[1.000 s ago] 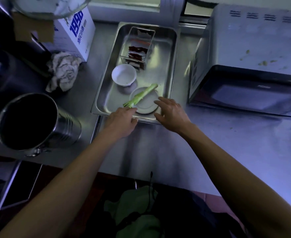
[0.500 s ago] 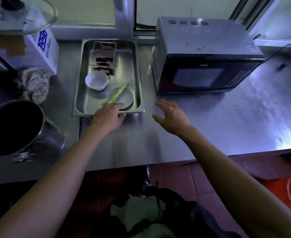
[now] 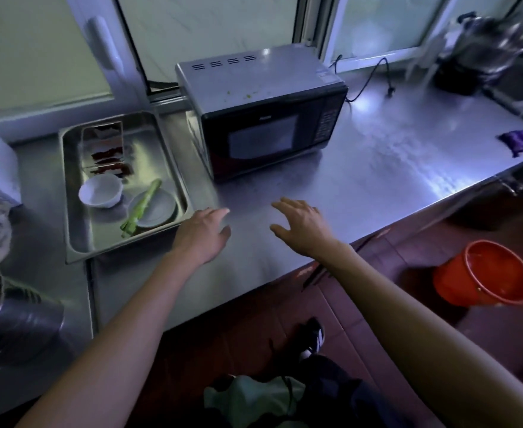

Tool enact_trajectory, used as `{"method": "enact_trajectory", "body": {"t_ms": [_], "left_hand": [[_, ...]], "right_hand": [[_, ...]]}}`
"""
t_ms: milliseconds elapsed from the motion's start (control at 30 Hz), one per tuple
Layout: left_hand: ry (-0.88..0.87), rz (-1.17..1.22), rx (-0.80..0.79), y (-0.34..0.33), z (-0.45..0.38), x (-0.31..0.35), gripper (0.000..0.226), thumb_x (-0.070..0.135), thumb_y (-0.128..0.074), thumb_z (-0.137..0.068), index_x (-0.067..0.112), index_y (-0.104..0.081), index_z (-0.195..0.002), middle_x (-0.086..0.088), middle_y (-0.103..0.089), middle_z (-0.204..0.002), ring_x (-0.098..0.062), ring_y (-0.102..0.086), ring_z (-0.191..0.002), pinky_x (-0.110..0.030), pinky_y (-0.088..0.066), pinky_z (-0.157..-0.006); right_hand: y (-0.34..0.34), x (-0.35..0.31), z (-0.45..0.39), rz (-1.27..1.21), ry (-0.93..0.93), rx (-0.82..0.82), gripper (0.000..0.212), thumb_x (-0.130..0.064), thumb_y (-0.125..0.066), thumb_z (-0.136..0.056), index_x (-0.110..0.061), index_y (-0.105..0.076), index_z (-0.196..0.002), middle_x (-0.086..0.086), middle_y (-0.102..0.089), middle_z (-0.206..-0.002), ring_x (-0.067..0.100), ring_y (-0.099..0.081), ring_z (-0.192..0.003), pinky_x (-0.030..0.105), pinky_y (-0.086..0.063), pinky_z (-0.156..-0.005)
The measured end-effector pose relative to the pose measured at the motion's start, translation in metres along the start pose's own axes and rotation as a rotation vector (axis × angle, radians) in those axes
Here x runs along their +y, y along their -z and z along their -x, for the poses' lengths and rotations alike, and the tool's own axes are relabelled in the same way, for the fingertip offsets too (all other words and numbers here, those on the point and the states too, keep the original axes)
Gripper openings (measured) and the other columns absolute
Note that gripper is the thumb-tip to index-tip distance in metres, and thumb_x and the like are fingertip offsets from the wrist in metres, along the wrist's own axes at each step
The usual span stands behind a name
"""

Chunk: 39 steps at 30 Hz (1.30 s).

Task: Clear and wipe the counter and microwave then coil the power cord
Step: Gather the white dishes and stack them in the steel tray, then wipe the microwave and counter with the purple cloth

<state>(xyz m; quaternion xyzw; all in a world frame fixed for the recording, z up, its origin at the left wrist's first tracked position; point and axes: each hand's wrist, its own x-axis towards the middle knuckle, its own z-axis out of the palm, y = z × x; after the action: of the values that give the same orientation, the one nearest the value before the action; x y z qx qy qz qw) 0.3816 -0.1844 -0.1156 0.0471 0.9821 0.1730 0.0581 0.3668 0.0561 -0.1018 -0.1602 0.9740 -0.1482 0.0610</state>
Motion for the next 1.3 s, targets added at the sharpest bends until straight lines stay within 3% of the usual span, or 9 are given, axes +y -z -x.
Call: {"method": "enact_trajectory", "body": {"t_ms": [233,633,800,1300], "left_hand": [[-0.091,-0.050,-0.075,-0.030,-0.050,0.083,0.050,0.043,-0.050,-0.097,0.025,-0.048,-0.144,0.002,-0.051,-0.145,-0.024,-0.048,-0.130,-0.040,-0.045,-0.100],[-0.273,-0.188,-0.237,-0.105,-0.152,0.300,0.048,0.044,-0.048,-0.098,0.026,-0.048,-0.143,0.001,-0.051,-0.146,-0.023,-0.048,-0.131,-0.037,-0.043,-0.103],[-0.357,-0.234,-0.290,-0.135,-0.176,0.383,0.049,0.045,-0.045,-0.099,0.029,-0.046,-0.145,0.002,-0.048,-0.149,-0.023,-0.046,-0.135,-0.040,-0.041,-0.108],[-0.721,-0.274,-0.409,-0.220,-0.202,0.577,0.048,0.044,-0.051,-0.098,0.029,-0.047,-0.143,0.000,-0.052,-0.144,-0.025,-0.051,-0.130,-0.042,-0.045,-0.101]], "right_hand": [[0.020,0.081,0.022,-0.121,-0.118,-0.029,0.059,-0.045,-0.053,-0.098,-0.024,-0.038,-0.151,-0.001,-0.040,-0.157,0.025,-0.037,-0.142,0.047,-0.034,-0.113],[0.065,0.299,0.067,-0.252,-0.356,0.050,0.055,-0.039,-0.055,-0.096,-0.020,-0.045,-0.147,-0.005,-0.055,-0.140,0.025,-0.055,-0.121,0.047,-0.046,-0.100],[0.082,0.374,0.104,-0.295,-0.452,0.095,0.055,-0.036,-0.057,-0.095,-0.018,-0.047,-0.146,-0.001,-0.051,-0.147,0.028,-0.047,-0.134,0.048,-0.044,-0.105],[0.112,0.494,0.229,-0.341,-0.769,0.203,0.056,-0.032,-0.061,-0.095,-0.018,-0.045,-0.147,0.003,-0.048,-0.151,0.027,-0.044,-0.137,0.047,-0.041,-0.109]]}}
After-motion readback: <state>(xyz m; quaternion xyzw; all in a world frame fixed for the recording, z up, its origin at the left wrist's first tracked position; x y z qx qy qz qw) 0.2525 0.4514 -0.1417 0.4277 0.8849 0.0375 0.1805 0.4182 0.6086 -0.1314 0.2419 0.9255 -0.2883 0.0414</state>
